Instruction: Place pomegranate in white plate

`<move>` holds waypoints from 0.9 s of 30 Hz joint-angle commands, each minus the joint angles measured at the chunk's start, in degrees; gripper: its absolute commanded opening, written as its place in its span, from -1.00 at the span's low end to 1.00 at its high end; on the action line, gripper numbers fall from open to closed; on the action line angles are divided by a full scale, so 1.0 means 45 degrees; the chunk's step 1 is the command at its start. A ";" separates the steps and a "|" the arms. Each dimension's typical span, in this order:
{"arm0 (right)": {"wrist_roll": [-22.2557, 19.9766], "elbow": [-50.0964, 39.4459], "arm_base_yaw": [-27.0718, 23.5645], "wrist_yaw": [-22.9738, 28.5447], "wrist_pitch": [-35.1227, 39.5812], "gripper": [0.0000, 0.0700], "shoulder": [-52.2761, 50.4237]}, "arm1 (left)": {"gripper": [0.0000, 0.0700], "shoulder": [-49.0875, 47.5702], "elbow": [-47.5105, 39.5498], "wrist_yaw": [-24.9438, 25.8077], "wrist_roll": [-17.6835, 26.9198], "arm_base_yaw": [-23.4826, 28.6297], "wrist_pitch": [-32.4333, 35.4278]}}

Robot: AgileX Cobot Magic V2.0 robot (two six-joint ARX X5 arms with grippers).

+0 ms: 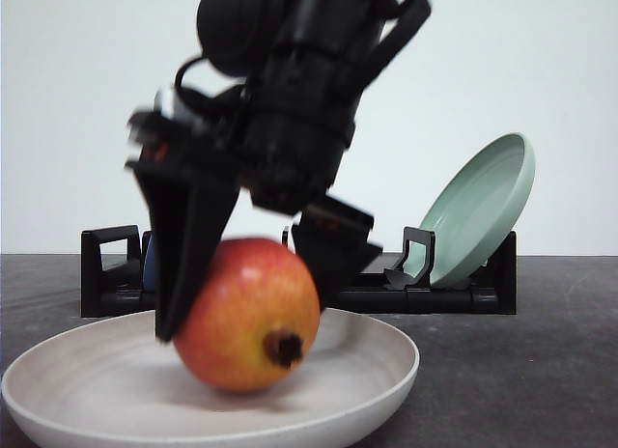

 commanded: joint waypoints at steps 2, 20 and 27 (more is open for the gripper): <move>0.0102 0.0218 0.0231 -0.0038 0.0134 0.38 0.0414 | 0.59 0.0053 0.0170 -0.0058 0.0010 -0.0185 0.0175; -0.0267 0.0306 0.0303 -0.0013 0.0148 1.00 -0.0039 | 0.59 0.0053 0.0170 -0.0058 -0.0029 -0.0185 0.0180; -0.0403 0.0306 0.0122 0.0554 -0.0254 1.00 -0.1984 | 0.59 0.0053 0.0170 -0.0058 -0.0026 -0.0185 0.0175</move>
